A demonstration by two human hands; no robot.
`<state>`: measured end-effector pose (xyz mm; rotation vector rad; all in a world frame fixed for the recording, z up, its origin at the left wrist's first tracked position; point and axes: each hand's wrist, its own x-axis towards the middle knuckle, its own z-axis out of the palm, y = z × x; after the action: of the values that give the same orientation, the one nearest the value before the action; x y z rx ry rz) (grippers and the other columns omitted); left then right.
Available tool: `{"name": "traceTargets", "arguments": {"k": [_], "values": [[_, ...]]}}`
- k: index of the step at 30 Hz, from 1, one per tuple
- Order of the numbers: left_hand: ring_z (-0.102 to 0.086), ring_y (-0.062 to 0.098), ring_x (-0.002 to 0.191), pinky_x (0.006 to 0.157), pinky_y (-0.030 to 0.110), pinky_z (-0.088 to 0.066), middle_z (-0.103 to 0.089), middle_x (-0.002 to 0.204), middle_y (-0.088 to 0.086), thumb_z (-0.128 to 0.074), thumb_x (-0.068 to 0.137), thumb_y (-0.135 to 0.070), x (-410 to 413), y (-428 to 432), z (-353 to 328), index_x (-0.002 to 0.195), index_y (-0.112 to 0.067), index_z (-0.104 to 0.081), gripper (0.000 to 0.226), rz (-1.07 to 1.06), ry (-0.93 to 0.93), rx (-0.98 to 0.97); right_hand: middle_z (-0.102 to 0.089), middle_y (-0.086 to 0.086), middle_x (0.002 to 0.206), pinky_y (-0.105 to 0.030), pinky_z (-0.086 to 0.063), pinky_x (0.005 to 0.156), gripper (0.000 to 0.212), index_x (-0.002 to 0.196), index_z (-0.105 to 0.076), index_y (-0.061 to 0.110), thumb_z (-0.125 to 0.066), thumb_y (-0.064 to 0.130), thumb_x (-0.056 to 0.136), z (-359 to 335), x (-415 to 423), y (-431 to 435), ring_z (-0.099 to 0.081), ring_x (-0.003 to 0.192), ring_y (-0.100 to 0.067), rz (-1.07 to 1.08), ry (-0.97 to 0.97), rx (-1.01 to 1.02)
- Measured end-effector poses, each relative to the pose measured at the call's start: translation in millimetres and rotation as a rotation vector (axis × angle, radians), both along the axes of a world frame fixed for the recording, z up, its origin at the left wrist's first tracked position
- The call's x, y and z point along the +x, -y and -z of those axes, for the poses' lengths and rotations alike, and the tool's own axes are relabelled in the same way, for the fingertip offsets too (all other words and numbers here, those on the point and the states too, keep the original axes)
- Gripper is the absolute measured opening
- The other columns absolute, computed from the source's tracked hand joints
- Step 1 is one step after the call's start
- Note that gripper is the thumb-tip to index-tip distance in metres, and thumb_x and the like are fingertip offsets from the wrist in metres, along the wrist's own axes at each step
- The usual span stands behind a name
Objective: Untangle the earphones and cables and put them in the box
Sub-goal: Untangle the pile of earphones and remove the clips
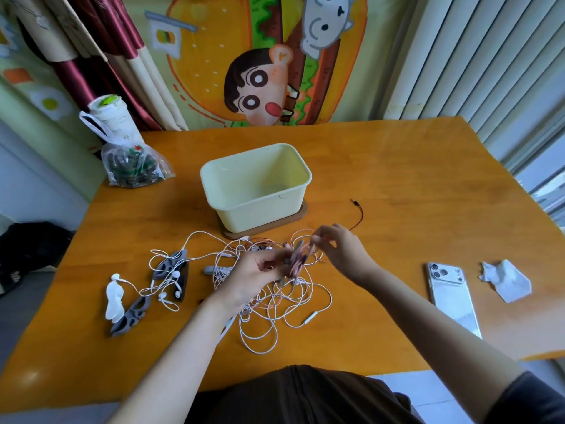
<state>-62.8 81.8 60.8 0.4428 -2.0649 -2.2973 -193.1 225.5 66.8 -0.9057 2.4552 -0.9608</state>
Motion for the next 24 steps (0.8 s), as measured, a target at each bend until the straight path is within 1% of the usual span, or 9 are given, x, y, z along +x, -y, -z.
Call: {"name": "traceTargets", "arguments": {"k": [3, 5, 7, 10, 14, 17, 20, 22, 24], "values": [[-0.067, 0.008, 0.091, 0.081, 0.021, -0.053, -0.075, 0.094, -0.004, -0.063, 0.072, -0.008, -2.7, -2.9, -7.3, 0.088, -0.030, -0.078, 0.031, -0.126, -0.033, 0.209, -0.049, 0.009, 0.082, -0.027, -0.032, 0.072, 0.022, 0.088, -0.062, 0.017, -0.045, 0.026, 0.098, 11.6, 15.7, 2.5, -0.048, 0.088, -0.020, -0.026, 0.020, -0.021], [-0.068, 0.009, 0.087, 0.079, 0.022, -0.053, -0.075, 0.093, -0.003, -0.057, 0.078, -0.003, -5.4, -2.9, -10.0, 0.086, -0.027, -0.078, 0.033, -0.211, -0.040, 0.308, -0.054, 0.001, 0.091, -0.032, -0.036, 0.077, 0.024, 0.093, -0.061, 0.014, -0.041, 0.025, 0.100, 22.2, 26.0, 4.8, -0.047, 0.092, -0.021, -0.055, -0.022, -0.003], [-0.067, 0.014, 0.090, 0.077, 0.024, -0.054, -0.074, 0.095, -0.001, -0.049, 0.088, 0.004, -8.3, -2.5, -9.4, 0.094, -0.019, -0.075, 0.035, -0.283, -0.047, 0.401, -0.053, -0.003, 0.094, -0.038, -0.040, 0.081, 0.024, 0.101, -0.059, 0.013, -0.038, 0.023, 0.101, 29.2, 37.1, 8.0, -0.046, 0.091, -0.024, -0.086, -0.070, 0.011], [-0.064, 0.018, 0.096, 0.079, 0.026, -0.054, -0.073, 0.098, 0.001, -0.047, 0.089, 0.000, -12.4, -4.0, -8.3, 0.105, -0.015, -0.065, 0.028, -0.364, -0.058, 0.490, -0.051, 0.002, 0.087, -0.032, -0.036, 0.072, 0.023, 0.108, -0.056, 0.010, -0.036, 0.018, 0.101, 25.0, 51.3, 15.2, -0.043, 0.080, -0.022, -0.095, -0.044, -0.078], [-0.062, 0.018, 0.100, 0.086, 0.029, -0.048, -0.071, 0.102, 0.002, -0.042, 0.096, -0.004, -16.3, -5.8, -5.1, 0.108, -0.017, -0.063, 0.028, -0.441, -0.056, 0.570, -0.062, -0.005, 0.080, -0.025, -0.038, 0.060, 0.018, 0.096, -0.049, 0.024, -0.033, 0.019, 0.102, 13.5, 59.3, 19.0, -0.051, 0.068, -0.017, -0.048, 0.095, -0.159], [-0.061, 0.017, 0.104, 0.089, 0.029, -0.047, -0.067, 0.109, 0.004, -0.040, 0.098, -0.007, -17.1, 1.7, -1.2, 0.115, -0.017, -0.060, 0.027, -0.501, -0.072, 0.633, -0.062, -0.003, 0.075, -0.033, -0.042, 0.061, 0.027, 0.088, -0.054, 0.012, -0.033, 0.024, 0.102, 15.3, 60.3, 15.1, -0.051, 0.062, -0.015, -0.043, 0.112, -0.094], [-0.058, 0.021, 0.109, 0.094, 0.031, -0.045, -0.064, 0.115, 0.007, -0.045, 0.097, -0.005, -18.7, 10.2, 7.3, 0.125, -0.009, -0.056, 0.031, -0.624, -0.038, 0.585, -0.064, -0.007, 0.076, -0.040, -0.046, 0.063, 0.031, 0.087, -0.056, 0.011, -0.034, 0.027, 0.101, 16.6, 62.7, 9.3, -0.056, 0.064, -0.022, -0.064, 0.105, -0.057], [-0.059, 0.020, 0.109, 0.096, 0.032, -0.045, -0.066, 0.114, 0.004, -0.052, 0.094, -0.004, -19.1, 11.8, 12.1, 0.126, -0.007, -0.058, 0.033, -0.701, 0.003, 0.444, -0.064, -0.007, 0.076, -0.041, -0.047, 0.064, 0.030, 0.086, -0.057, 0.013, -0.035, 0.027, 0.101, 14.7, 66.0, 8.5, -0.058, 0.067, -0.023, -0.089, 0.093, -0.037], [-0.062, 0.011, 0.099, 0.086, 0.026, -0.048, -0.069, 0.101, -0.007, -0.058, 0.091, -0.005, -18.2, 9.9, 14.5, 0.121, -0.010, -0.063, 0.030, -0.741, 0.048, 0.264, -0.064, -0.006, 0.075, -0.039, -0.046, 0.064, 0.028, 0.086, -0.057, 0.017, -0.035, 0.026, 0.101, 12.4, 69.0, 9.0, -0.058, 0.066, -0.023, -0.120, 0.100, -0.016]]}}
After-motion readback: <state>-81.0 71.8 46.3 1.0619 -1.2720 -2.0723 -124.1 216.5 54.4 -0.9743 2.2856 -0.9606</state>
